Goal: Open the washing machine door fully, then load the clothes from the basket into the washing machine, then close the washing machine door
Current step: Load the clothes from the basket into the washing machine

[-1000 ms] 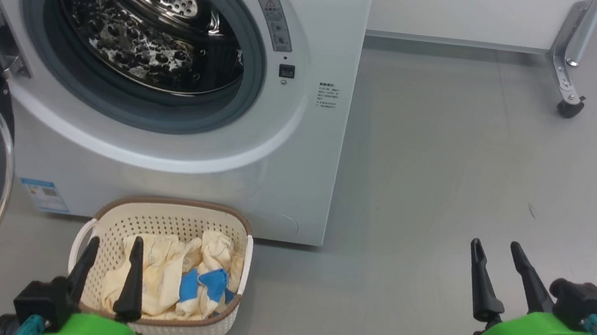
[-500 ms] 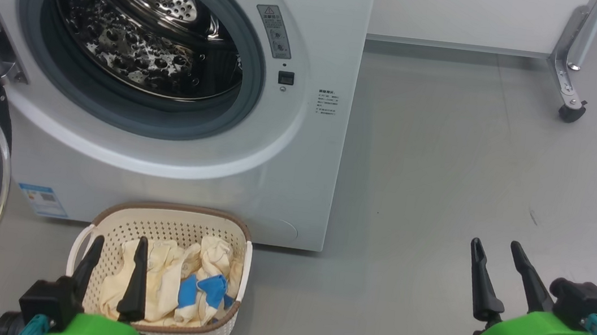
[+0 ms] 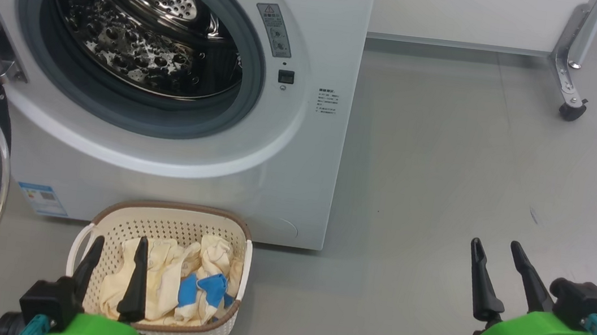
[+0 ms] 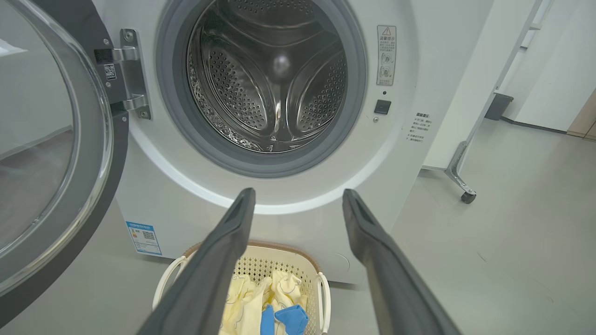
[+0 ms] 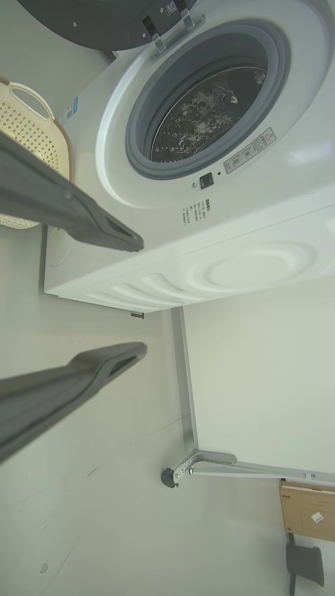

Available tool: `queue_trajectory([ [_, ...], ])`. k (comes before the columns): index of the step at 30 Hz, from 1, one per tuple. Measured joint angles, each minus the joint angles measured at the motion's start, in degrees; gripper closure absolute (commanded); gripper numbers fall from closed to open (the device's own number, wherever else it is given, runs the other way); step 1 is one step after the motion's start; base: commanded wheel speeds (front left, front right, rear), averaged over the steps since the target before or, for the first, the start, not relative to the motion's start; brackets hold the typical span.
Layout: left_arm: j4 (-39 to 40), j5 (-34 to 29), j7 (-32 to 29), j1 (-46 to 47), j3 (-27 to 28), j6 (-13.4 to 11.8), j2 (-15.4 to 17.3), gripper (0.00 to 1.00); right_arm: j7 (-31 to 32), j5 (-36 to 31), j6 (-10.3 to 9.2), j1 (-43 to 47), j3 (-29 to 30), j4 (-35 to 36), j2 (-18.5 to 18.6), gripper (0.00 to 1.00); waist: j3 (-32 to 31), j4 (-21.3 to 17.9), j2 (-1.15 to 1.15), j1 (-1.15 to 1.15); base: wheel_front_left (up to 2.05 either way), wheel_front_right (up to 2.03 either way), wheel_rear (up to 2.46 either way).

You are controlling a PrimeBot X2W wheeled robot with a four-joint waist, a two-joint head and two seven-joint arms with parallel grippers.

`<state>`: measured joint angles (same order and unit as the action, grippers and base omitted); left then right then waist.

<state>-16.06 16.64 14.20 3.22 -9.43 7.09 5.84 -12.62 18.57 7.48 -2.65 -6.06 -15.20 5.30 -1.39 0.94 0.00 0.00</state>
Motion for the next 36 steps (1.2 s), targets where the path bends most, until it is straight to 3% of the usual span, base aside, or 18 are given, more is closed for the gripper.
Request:
queue_trajectory([
  [25, -0.62, 0.01, 0.0, 0.01, -0.24, 0.0, 0.03, 0.0, 0.01, 0.0, 0.0, 0.0, -0.07, -0.08, 0.0, 0.0, 0.77, -0.07, 0.0, 0.0, 0.0, 0.0, 0.0],
  [36, -2.19, -0.01, 0.15, 3.55, -0.93, 0.0, 0.0, 0.0, 0.48, -0.59, 0.0, -0.88, 0.18, 2.05, 0.07, 0.0, 7.31, -1.27, 0.0, 0.0, 0.0, 0.0, 0.0],
])
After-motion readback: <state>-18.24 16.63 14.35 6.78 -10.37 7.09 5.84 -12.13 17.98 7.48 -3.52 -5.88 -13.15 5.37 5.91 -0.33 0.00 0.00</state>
